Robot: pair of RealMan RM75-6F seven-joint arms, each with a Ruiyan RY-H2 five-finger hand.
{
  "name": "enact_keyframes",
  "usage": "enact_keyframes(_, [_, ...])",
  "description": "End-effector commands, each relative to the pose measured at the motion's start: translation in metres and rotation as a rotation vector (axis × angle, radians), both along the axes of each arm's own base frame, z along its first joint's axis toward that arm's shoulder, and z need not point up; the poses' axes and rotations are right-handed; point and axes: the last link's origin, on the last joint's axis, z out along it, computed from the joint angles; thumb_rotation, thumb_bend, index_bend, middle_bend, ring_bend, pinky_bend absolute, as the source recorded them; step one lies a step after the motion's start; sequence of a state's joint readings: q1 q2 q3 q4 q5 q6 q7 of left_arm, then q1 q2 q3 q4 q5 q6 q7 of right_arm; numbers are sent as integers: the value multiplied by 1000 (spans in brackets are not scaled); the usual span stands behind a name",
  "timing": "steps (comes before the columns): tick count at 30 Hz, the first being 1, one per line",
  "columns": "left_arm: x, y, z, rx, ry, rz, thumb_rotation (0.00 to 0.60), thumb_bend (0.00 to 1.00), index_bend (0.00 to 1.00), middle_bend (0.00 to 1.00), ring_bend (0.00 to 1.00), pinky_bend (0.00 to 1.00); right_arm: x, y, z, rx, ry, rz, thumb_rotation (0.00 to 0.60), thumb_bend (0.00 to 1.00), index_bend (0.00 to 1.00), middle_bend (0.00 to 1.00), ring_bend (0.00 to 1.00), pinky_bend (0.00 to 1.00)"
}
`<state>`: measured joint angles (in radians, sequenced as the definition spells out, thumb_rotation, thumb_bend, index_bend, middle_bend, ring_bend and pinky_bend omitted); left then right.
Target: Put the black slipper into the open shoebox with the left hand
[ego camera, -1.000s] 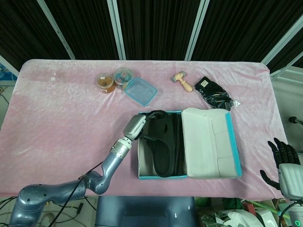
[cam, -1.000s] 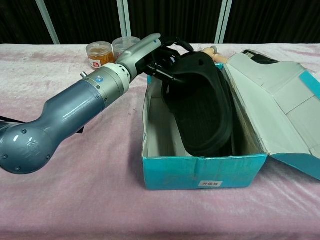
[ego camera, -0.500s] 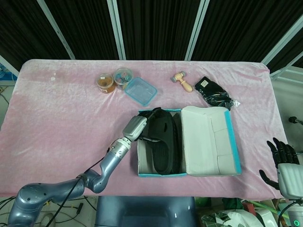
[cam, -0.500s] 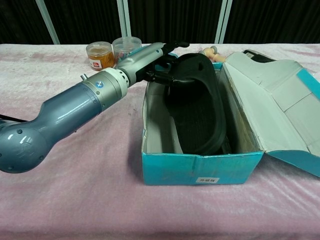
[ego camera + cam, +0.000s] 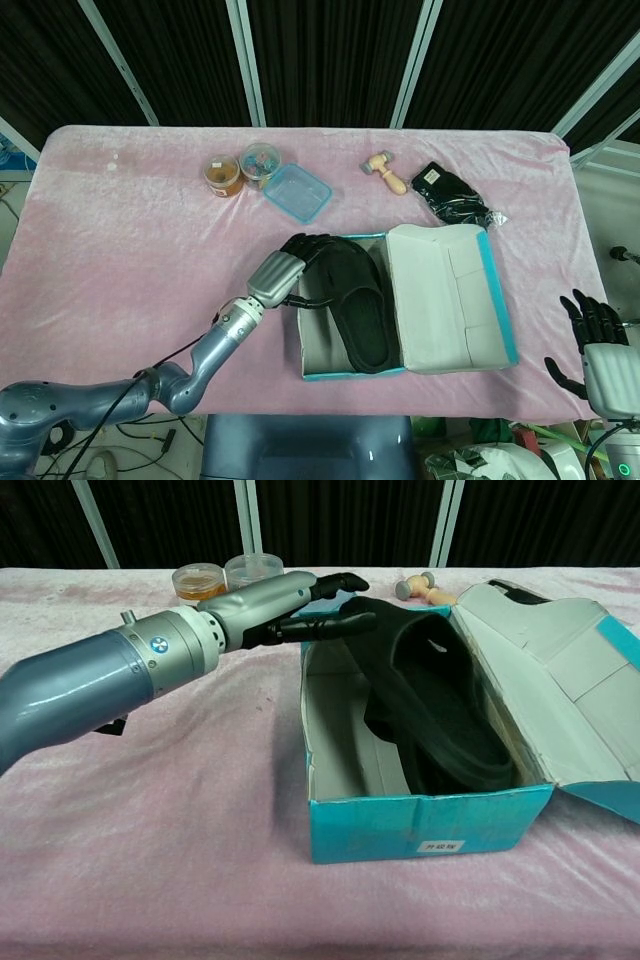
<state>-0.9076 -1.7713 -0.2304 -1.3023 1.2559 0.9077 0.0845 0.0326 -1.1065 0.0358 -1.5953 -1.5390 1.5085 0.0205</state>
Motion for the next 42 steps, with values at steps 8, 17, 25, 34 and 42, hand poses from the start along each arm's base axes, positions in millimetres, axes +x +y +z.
enact_keyframes(8, [2, -15, 48, 139, -95, -9, 5, 0, 21, 168, 73, 33, -4, 3, 4, -15, -5, -9, 600, 182, 0, 7, 0, 65])
enact_keyframes(17, [33, -25, 48, 193, -18, -145, 0, 21, 127, 266, 147, 63, -3, 3, 3, -13, -7, 3, 600, 182, 0, 7, 0, 65])
enact_keyframes(25, [47, -42, 21, 133, 105, -224, 0, 293, 142, 327, 172, 63, -7, 6, 5, -23, -12, -14, 600, 181, 0, 7, 0, 65])
enact_keyframes(34, [43, -57, 0, 48, 101, -219, 0, 406, 126, 311, 183, 63, -9, 6, 4, -19, -16, -17, 600, 182, 0, 7, 0, 65])
enact_keyframes(42, [40, -63, 0, 24, 87, -217, 0, 406, 108, 320, 183, 62, -9, 6, 4, -19, -16, -18, 600, 182, 0, 7, 0, 65])
